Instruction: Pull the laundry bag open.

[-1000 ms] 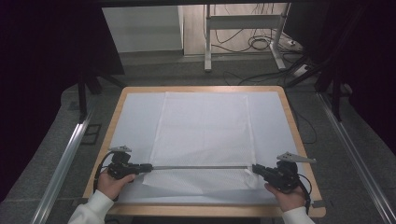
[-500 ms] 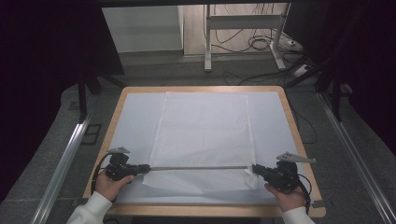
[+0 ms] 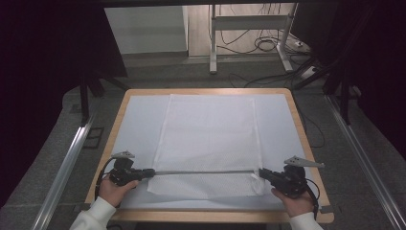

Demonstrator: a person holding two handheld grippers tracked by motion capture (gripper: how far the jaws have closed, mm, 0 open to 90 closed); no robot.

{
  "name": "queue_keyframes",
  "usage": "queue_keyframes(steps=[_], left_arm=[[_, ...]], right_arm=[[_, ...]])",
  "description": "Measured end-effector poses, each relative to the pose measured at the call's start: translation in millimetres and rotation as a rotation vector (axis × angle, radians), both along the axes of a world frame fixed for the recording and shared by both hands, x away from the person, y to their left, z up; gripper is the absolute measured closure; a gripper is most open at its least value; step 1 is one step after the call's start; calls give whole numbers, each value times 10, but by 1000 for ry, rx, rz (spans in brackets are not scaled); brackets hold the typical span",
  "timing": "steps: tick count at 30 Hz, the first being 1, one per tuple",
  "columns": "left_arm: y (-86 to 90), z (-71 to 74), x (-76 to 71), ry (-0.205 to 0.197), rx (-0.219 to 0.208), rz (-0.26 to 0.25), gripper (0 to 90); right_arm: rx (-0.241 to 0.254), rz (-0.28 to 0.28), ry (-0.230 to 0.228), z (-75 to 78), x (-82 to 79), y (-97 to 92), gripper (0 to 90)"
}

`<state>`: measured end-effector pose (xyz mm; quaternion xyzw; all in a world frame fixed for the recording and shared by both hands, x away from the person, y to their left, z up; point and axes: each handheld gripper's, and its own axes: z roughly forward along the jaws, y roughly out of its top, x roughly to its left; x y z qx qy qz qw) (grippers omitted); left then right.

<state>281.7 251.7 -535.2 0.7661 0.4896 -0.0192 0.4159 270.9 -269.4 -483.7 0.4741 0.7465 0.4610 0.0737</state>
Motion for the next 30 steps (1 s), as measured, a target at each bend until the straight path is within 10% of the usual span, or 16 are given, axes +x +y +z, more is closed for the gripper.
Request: queue_keyframes(steps=[11, 20, 30], left_arm=[[-82, 39, -43, -56, 33, -5, 852], [-54, 215, -176, -193, 59, 55, 366], [-224, 394, -96, -291, 120, 37, 308]], right_arm=[[-16, 12, -7, -11, -8, 1, 771], [-86, -32, -89, 83, -83, -12, 438], [-156, 28, -183, 155, 49, 96, 314]])
